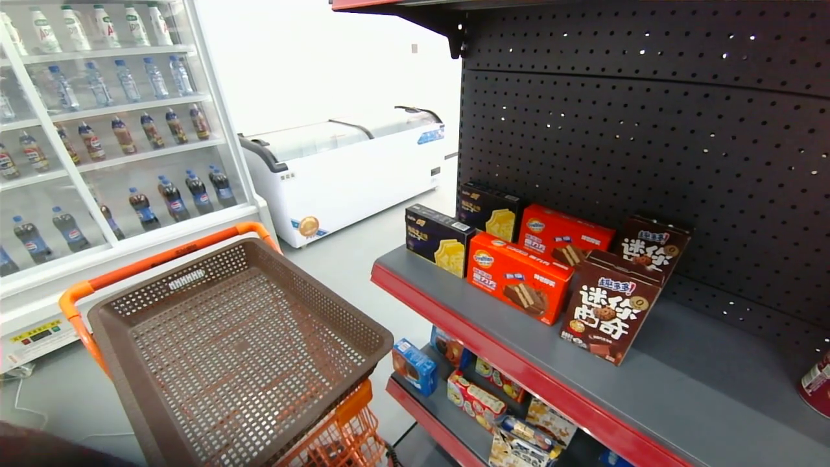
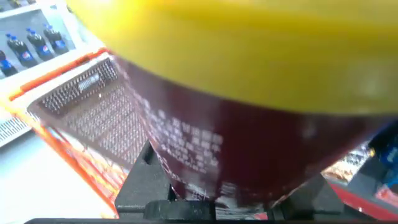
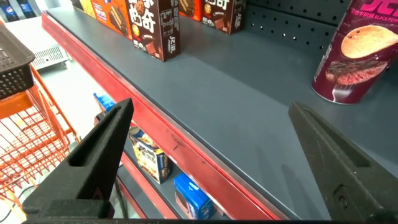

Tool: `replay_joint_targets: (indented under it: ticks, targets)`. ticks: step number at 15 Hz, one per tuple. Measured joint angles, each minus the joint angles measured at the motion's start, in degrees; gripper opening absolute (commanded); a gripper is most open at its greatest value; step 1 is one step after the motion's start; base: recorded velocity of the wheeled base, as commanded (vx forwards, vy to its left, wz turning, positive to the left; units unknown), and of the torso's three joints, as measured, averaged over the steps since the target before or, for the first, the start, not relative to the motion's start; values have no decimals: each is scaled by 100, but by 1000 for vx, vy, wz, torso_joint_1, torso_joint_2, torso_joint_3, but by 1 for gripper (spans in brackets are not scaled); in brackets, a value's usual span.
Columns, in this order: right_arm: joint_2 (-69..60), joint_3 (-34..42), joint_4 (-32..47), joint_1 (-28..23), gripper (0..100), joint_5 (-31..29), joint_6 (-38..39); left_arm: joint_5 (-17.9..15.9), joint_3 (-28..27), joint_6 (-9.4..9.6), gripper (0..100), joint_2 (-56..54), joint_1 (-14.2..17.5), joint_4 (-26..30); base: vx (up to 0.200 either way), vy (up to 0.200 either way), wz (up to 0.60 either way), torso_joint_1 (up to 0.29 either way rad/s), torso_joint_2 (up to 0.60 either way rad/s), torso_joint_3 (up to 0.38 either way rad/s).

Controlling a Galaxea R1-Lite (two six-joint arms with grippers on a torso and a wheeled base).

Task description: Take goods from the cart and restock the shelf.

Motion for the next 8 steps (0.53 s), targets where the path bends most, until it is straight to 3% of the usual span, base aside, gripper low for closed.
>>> replay_joint_targets:
  ticks: [2,3,8]
  targets:
    - [0,0,0,1,100,0,0,11,-61,11,0,-719,-7,1045,0,0,0,0,0,0]
    - [0,0,0,1,100,0,0,23,-191,18,0,-997,-11,1298,0,0,-600,2,-2,2]
    - [0,0,1,6,100,5,0,12,-293,20,0,-1469,-29,1375,0,0,-600,1,4,3]
